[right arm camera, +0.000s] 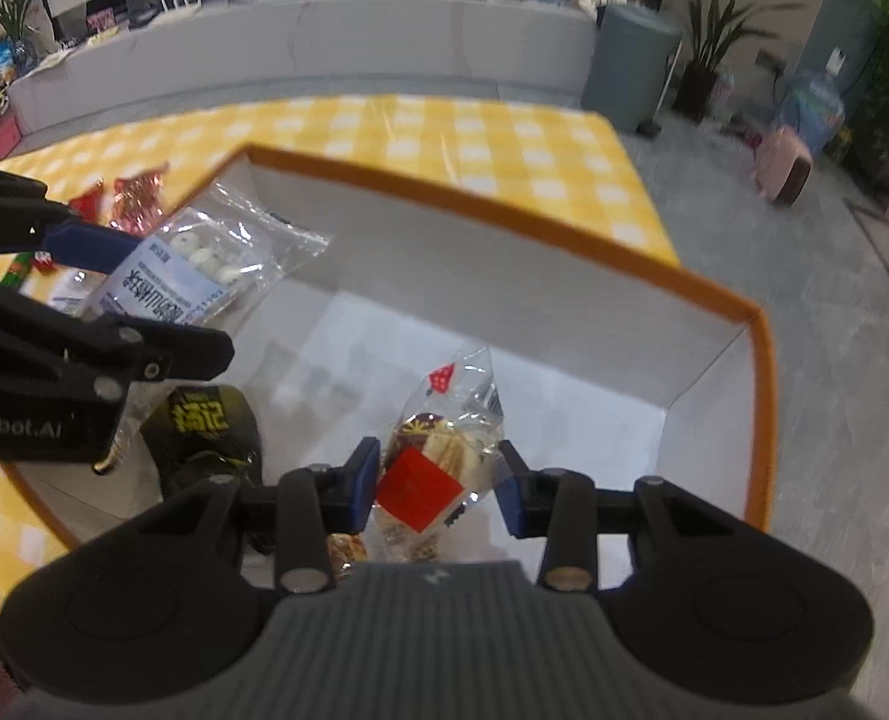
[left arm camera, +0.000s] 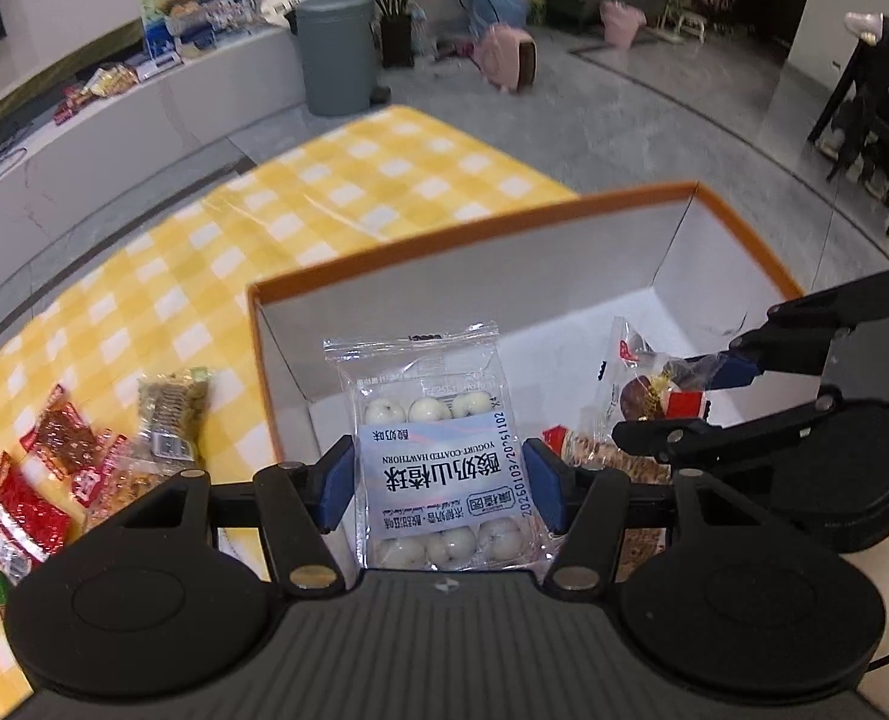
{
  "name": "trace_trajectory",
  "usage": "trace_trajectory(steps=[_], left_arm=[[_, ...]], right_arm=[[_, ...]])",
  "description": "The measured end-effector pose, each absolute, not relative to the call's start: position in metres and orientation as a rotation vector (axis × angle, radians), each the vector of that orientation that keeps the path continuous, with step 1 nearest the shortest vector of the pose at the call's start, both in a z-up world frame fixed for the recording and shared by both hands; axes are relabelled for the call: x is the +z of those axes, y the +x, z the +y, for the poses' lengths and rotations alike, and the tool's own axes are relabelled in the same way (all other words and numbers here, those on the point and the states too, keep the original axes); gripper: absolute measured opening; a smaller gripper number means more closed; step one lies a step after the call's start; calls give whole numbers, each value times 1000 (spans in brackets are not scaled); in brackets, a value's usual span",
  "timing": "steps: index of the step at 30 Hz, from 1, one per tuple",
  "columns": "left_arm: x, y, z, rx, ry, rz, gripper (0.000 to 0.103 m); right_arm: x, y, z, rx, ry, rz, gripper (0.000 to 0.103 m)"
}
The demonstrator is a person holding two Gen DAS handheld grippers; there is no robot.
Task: Organize snacks
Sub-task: 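Carry both bags over the white box and open both tools to release them, then withdraw both tools from the box back toward the remaining snacks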
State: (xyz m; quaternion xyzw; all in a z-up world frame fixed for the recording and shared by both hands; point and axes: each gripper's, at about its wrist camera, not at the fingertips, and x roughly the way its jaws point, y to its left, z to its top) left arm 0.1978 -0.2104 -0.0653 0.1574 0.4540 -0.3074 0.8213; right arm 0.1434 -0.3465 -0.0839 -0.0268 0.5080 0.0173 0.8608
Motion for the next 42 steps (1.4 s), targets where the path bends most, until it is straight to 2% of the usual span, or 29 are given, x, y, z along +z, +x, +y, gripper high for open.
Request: trace_trajectory(steps=[10, 23, 31, 35, 42], left_arm=[[-87, 199, -229, -668, 452, 996, 68], [-80, 199, -226, -692, 416, 983, 74], [-51, 188, -211, -688, 349, 915, 74], [-34, 180, -199, -670, 311, 876, 74], [-9, 164, -166, -634, 245, 792, 74]], right_arm=[[-105, 160, -346, 48, -66, 1140, 40], [-106, 165, -345, 56, -91, 1165, 45], [-93, 157, -342, 32, -133, 1149, 70], [-77, 148, -340, 8, -135, 1119, 75], [-40, 121, -330, -55, -96, 952, 75]])
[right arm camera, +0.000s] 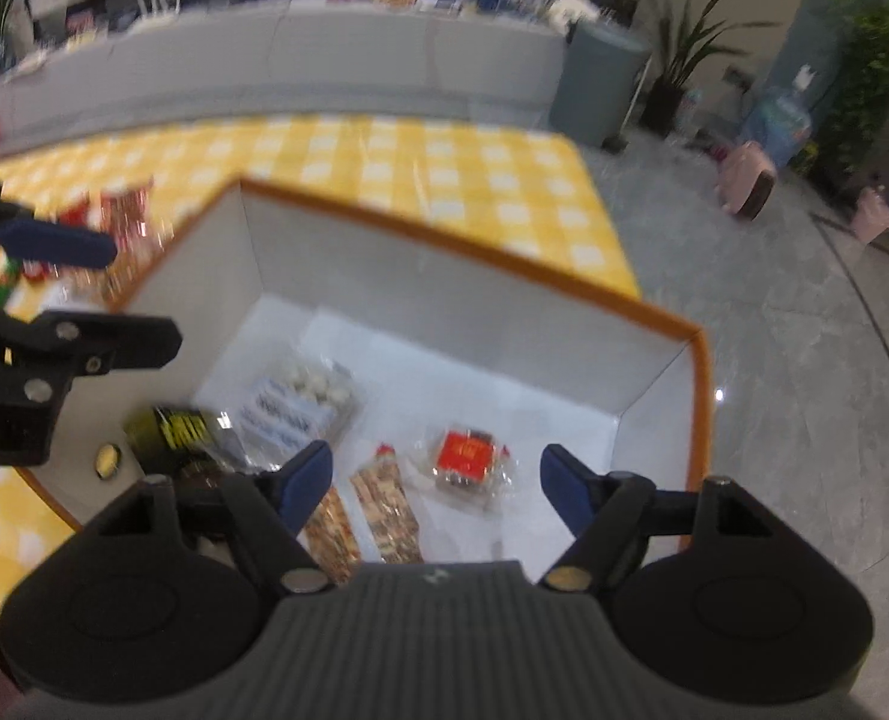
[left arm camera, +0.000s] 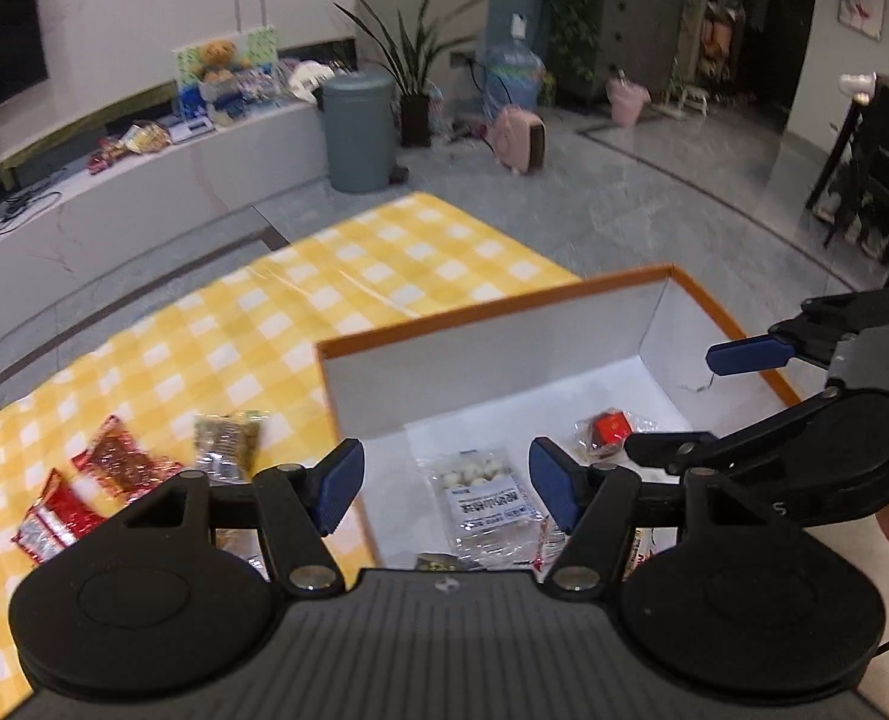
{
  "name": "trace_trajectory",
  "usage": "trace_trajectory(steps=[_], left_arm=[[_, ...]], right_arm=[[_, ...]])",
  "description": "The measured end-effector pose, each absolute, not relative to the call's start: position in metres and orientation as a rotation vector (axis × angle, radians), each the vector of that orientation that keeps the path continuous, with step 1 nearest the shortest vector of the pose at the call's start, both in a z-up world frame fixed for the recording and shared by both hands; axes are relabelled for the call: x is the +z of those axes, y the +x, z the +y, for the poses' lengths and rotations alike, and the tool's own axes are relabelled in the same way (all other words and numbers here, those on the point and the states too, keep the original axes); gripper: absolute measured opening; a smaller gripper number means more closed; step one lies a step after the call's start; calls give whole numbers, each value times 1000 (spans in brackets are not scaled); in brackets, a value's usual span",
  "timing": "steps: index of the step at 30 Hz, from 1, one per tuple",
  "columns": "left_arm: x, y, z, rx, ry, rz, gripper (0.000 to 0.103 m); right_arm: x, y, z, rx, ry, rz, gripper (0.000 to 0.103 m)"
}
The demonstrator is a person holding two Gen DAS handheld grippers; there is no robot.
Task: Organize snacks
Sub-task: 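Withdraw both tools from the box back toward the remaining snacks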
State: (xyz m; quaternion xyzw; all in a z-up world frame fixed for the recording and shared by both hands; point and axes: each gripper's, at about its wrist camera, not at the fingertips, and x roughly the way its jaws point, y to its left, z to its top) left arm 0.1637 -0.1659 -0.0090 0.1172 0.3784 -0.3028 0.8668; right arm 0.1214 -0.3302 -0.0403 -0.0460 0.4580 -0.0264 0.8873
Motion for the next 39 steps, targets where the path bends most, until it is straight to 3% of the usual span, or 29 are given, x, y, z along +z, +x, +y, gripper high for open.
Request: trace_trajectory(steps=[12, 39], left_arm=[[2, 139, -91, -460, 208, 670, 74], [-62, 134, 69, -212, -27, 776, 74]], right_arm=[[-24, 83, -250, -60, -138, 686, 76], [-84, 94, -95, 204, -68, 690, 75]])
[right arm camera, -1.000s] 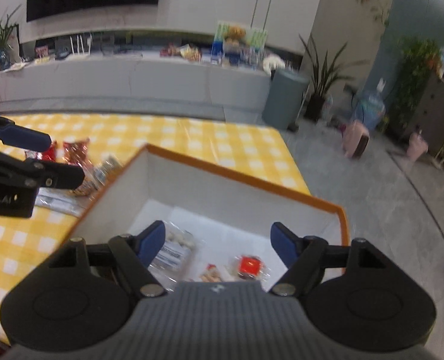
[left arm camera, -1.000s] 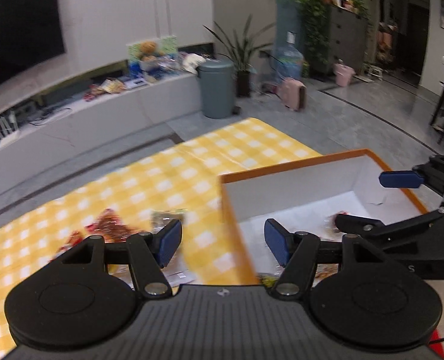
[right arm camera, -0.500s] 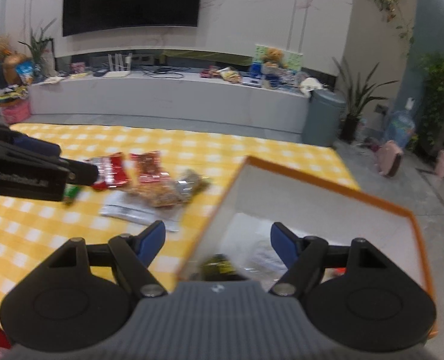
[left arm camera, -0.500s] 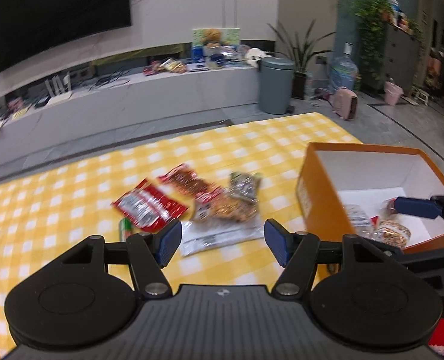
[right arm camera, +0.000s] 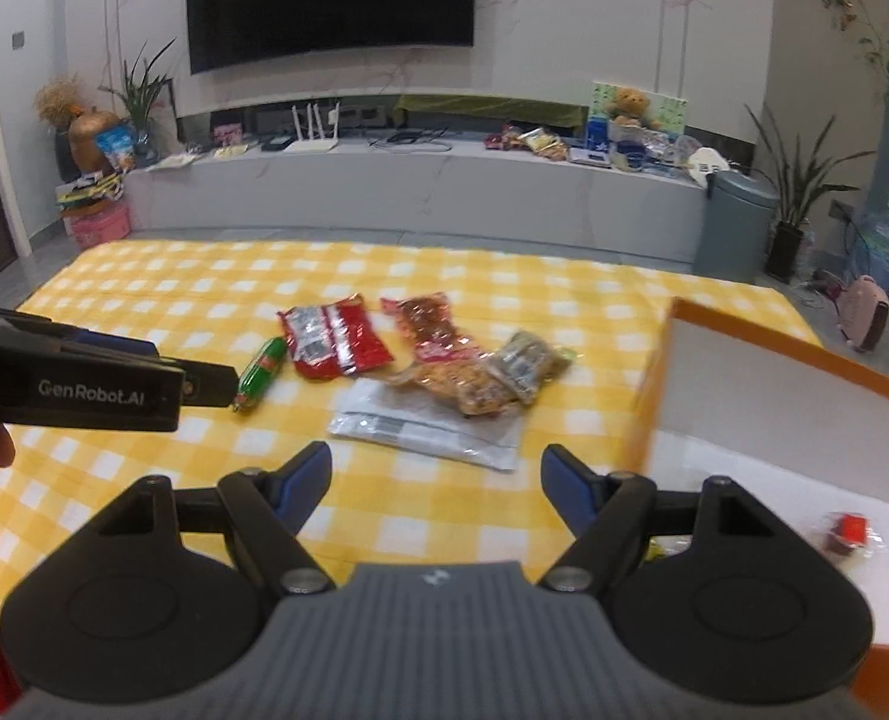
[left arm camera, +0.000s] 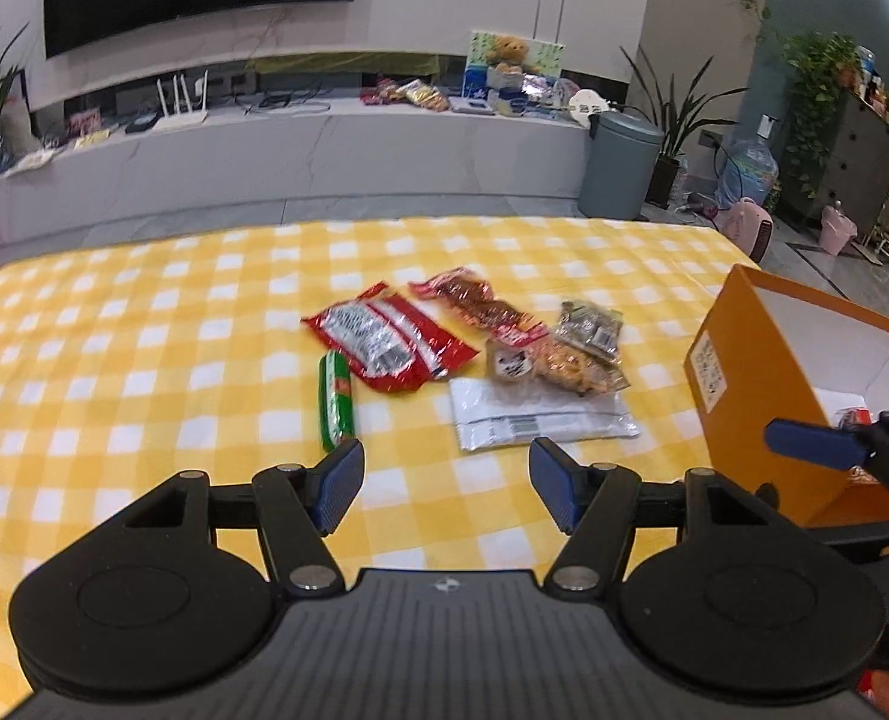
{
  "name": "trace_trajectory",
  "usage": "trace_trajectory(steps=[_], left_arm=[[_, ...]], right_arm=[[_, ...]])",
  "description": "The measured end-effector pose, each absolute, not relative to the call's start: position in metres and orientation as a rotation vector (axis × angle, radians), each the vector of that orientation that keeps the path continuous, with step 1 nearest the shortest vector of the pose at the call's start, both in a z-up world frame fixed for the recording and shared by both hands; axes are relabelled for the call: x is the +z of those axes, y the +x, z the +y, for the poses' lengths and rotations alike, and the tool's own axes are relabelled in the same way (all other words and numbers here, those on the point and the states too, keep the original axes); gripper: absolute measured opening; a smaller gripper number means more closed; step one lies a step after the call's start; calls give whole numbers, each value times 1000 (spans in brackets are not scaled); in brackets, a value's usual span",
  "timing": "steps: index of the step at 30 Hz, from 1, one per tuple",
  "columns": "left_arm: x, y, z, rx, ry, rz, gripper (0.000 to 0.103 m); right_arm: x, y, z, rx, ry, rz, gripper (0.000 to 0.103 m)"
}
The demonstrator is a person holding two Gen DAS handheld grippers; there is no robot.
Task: Organize snacks
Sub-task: 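Withdraw both tools from the box back toward the remaining snacks, then grasp the green sausage stick with the left tool while the right tool grasps the clear peanut bag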
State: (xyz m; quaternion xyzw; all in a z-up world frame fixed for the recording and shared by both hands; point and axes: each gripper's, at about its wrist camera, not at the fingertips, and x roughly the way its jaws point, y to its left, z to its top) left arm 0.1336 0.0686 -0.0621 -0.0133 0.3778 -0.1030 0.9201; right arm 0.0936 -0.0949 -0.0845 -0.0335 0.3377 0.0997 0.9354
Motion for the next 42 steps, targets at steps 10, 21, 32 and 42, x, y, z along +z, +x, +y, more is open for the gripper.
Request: trace_trajectory(steps=[10, 21, 32, 42], left_arm=[[-94, 153, 95, -195, -84, 846, 74], [-113, 203, 109, -155, -96, 897, 73], [-134, 240, 112, -129, -94, 932, 62], [-139, 251, 108, -104, -59, 928, 50]], right_arm=[[-123, 132, -76, 217, -108, 793, 72], [-141, 192, -75, 200, -101, 811, 69], [-160, 227, -58, 121, -234, 739, 67], [-172, 239, -46, 113, -344, 704, 65]])
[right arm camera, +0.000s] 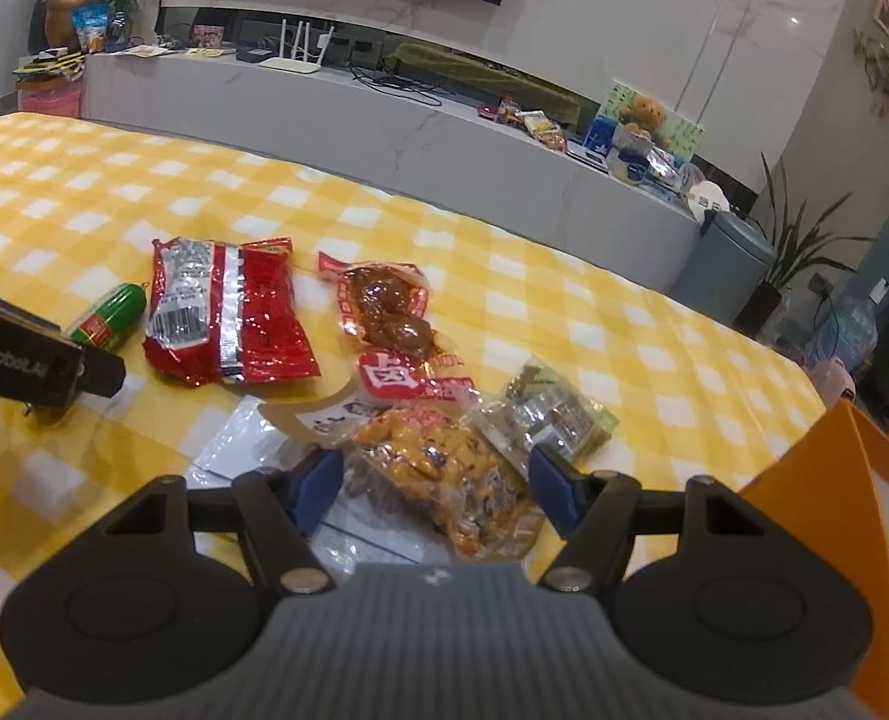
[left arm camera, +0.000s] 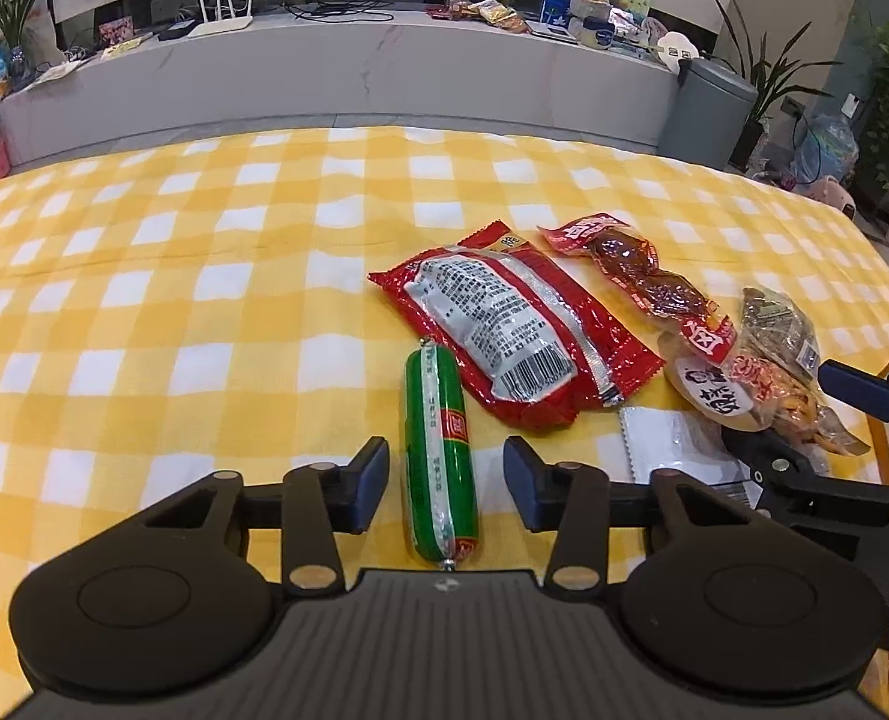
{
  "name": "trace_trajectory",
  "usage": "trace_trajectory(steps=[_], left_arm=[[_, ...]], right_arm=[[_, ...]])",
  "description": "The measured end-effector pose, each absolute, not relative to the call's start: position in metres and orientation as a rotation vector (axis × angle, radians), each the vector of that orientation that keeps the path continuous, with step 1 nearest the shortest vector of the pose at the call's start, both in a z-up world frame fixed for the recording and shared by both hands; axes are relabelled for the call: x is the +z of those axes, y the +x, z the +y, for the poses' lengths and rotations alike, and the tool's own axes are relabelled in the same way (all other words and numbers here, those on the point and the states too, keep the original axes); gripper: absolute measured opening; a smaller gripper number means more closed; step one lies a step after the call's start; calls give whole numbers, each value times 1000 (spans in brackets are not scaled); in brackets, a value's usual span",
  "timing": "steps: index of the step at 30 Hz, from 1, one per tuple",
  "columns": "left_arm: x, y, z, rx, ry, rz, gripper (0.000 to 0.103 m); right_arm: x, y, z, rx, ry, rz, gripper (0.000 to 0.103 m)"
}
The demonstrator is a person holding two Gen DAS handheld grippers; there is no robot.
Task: Organize snacks
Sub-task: 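Grasp the green sausage stick with the left tool while the right tool grasps the clear peanut bag, then carry the sausage and peanut bag up and over the white box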
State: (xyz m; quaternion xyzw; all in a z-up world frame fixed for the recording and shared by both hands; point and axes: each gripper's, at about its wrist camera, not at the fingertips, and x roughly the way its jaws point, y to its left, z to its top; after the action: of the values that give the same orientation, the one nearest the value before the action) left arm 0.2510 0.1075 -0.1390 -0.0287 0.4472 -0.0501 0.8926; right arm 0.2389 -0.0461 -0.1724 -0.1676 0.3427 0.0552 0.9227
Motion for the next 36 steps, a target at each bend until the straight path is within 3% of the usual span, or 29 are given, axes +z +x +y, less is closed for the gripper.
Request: trace_trajectory(steps=[6, 8, 14, 26, 36], left_arm=[[-138, 255, 105, -92, -36, 939, 36], [-138, 253, 104, -92, -27, 938, 26], [-138, 244, 102, -91, -36, 942, 25], [-129, 212, 97, -113, -39, 957, 25], [-113, 179, 87, -138, -97, 945, 25]], right_arm=[[-176, 240, -41, 137, -366, 695, 53], [-177, 240, -40, 123, -382, 692, 42], [-175, 230, -37, 127, -441, 666, 35], [-157, 187, -36, 209, -458, 666, 34], [-128, 149, -57, 282, -250, 732, 33]])
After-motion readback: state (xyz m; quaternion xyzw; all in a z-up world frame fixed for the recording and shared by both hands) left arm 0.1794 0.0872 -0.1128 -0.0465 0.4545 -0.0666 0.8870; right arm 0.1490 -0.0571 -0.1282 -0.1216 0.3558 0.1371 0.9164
